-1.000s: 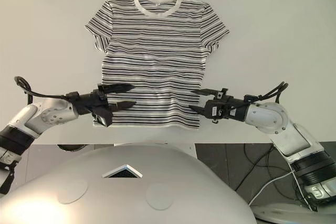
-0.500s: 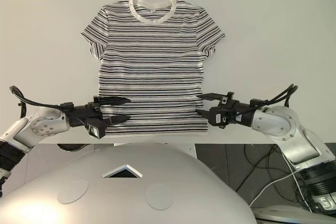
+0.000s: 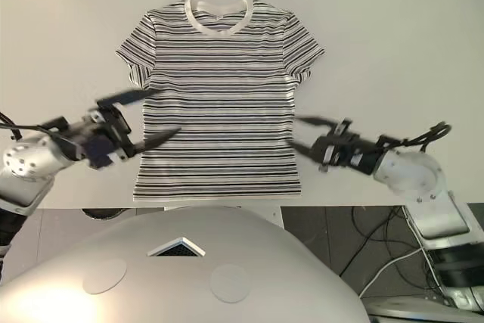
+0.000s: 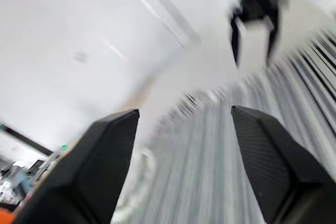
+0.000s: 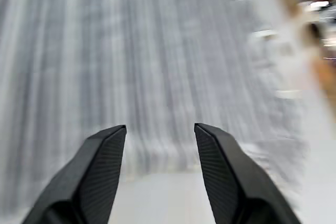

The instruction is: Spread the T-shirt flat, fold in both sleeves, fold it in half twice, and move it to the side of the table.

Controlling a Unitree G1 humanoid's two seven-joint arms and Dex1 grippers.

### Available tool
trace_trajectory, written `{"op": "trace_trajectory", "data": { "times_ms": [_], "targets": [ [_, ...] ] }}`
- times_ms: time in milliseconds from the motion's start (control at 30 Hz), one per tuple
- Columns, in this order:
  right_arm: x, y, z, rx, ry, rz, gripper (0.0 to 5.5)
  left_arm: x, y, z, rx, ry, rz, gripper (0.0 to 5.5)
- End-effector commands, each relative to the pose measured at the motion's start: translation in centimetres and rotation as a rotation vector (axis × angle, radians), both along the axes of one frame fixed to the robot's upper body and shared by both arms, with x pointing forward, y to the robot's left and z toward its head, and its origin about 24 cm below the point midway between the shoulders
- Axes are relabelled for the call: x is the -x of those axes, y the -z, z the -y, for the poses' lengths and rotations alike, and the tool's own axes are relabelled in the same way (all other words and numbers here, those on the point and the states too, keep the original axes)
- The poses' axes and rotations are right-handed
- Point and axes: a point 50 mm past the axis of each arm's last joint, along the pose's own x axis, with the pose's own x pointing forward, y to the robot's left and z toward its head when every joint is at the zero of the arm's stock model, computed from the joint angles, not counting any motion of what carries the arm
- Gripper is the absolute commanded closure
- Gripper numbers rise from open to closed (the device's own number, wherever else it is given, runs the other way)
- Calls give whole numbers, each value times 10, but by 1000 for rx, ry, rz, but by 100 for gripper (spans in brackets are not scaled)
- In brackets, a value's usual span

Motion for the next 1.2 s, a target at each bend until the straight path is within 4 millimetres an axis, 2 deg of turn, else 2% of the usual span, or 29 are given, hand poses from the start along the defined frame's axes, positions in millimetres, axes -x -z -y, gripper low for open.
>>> {"op": "trace_trajectory", "data": {
  "times_ms": [33, 100, 133, 200, 267, 367, 467, 567, 833, 1033, 1200],
  "targets": [
    [-40, -27, 17, -203, 238, 225, 307, -31, -26, -19, 225, -200, -49, 225],
    [-52, -42, 22, -325, 346, 324, 307, -68, -23, -46, 332, -477, -138, 225],
    [-55, -48, 24, -380, 383, 355, 307, -83, -14, -58, 341, -594, -232, 225],
    [-55, -58, 25, -473, 432, 395, 307, -102, 7, -77, 348, -753, -404, 225],
    [-53, -61, 23, -494, 448, 411, 307, -109, 23, -80, 303, -812, -482, 225],
    [-50, -58, 21, -475, 453, 414, 307, -113, 42, -74, 217, -819, -568, 225],
    [-48, -55, 21, -445, 462, 424, 307, -109, 64, -66, 207, -786, -767, 225],
    [-45, -50, 23, -440, 477, 414, 307, -109, 82, -67, 196, -824, -935, 225],
    [-45, -45, 24, -408, 474, 411, 307, -112, 99, -80, 188, -921, -1057, 225],
    [-44, -45, 24, -394, 466, 415, 307, -111, 105, -72, 170, -879, -1100, 225],
    [-41, -43, 22, -386, 466, 411, 307, -106, 106, -65, 120, -807, -1121, 321]
  ]
}}
